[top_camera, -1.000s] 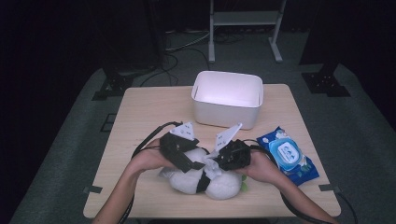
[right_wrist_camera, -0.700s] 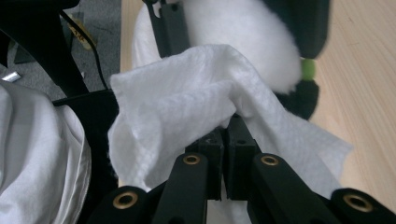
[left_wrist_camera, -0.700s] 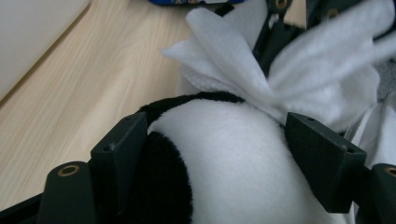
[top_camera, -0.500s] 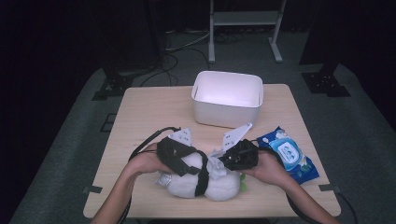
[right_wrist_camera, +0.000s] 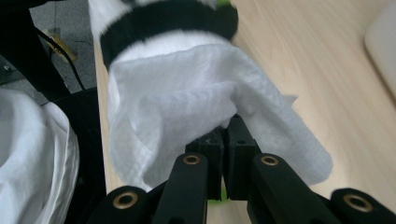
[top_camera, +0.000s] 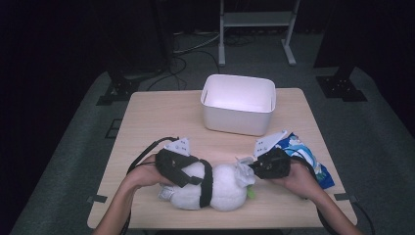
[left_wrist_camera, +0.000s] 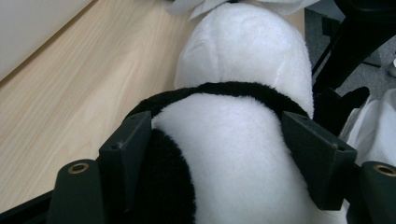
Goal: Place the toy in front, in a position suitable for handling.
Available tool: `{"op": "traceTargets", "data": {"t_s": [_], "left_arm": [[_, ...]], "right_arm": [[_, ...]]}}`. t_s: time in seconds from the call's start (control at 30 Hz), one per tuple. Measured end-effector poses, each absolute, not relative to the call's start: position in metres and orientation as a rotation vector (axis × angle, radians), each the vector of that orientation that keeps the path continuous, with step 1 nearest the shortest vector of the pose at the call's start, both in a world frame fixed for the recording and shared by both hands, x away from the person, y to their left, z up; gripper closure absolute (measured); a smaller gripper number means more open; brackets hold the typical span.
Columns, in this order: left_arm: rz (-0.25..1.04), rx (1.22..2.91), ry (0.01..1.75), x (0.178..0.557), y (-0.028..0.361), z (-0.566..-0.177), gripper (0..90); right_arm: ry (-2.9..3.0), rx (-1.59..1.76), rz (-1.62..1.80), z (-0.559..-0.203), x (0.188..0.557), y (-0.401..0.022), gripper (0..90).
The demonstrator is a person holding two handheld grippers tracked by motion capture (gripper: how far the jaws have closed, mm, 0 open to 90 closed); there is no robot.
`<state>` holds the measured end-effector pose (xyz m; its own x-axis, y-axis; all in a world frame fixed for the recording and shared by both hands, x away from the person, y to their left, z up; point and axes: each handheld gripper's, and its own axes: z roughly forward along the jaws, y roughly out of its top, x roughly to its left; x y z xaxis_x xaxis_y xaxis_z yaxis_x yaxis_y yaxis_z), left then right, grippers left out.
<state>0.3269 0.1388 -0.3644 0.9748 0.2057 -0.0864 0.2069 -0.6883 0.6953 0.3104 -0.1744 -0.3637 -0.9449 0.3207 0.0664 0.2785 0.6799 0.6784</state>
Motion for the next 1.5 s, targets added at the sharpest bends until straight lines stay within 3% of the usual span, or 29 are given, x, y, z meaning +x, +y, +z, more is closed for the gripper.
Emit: {"op": "traceTargets", "data": {"t_s": [0.3, 0.67, 1.03, 1.5], "left_arm": [[-0.011, 2.35, 0.291, 0.329, 0.139, -0.365, 26.3], [-0.023, 2.332, 0.287, 0.33, 0.141, -0.366, 25.9], [-0.02, 2.272, 0.308, 0.331, 0.148, -0.37, 25.4], [-0.002, 2.32, 0.234, 0.322, 0.157, -0.36, 26.1]], "right_arm": [[2.855, 0.665, 1.071, -0.403, 0.304, -0.202, 86.8], [2.911, 0.702, 1.068, -0.435, 0.306, -0.183, 86.8], [2.886, 0.737, 1.26, -0.423, 0.315, -0.178, 87.2], [2.84, 0.583, 1.261, -0.375, 0.318, -0.147, 87.1]]}}
